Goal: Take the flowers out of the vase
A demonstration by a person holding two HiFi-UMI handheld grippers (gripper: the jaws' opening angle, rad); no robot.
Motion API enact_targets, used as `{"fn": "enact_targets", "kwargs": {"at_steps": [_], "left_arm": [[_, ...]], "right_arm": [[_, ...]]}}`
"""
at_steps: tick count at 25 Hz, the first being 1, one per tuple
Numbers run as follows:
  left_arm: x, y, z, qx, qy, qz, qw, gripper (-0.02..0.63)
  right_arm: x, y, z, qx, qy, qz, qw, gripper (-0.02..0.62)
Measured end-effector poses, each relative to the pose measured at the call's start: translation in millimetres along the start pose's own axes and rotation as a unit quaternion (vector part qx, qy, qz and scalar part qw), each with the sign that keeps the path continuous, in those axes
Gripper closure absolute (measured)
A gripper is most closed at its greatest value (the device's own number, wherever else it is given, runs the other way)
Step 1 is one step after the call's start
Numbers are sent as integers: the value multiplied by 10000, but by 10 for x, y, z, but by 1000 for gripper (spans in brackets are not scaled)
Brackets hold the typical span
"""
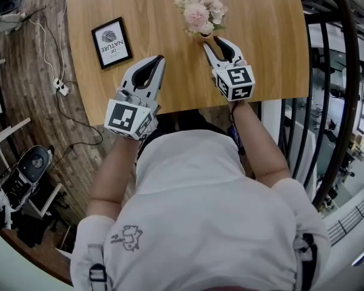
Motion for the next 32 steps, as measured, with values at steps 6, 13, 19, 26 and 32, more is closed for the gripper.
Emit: {"fn": "enact_targets", "kwargs": {"at_steps": [6,13,19,26,32], "left_arm": [[-219,-132,200,172,-94,-95,9998,603],[-384,-170,316,253,-198,-176,9993,601],[-533,-179,307,334,-311,-278,9986,601],[-624,-115,279,347,-400,-330,9981,601],[-593,-91,275,367,-341,-311,9983,601]], "right_arm": [[-265,231,205,-82,-310,-21,9995,429],[-330,265,407,77,-410,-208,9989,426],[-380,281,555,206,-431,-311,9984,428],[-391,327,564,232,-333,-336,9986,512],[-351,338,554,237,-285,-210,9991,534]]}}
Point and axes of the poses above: the fingertips, and each gripper's own axes: z forward along the fingers, y to its right, x out of its top, the point moved 1 cm from there along -z, backward along the fingers, and after that the axes turned 15 degrees about y, right-handed, at the moved point
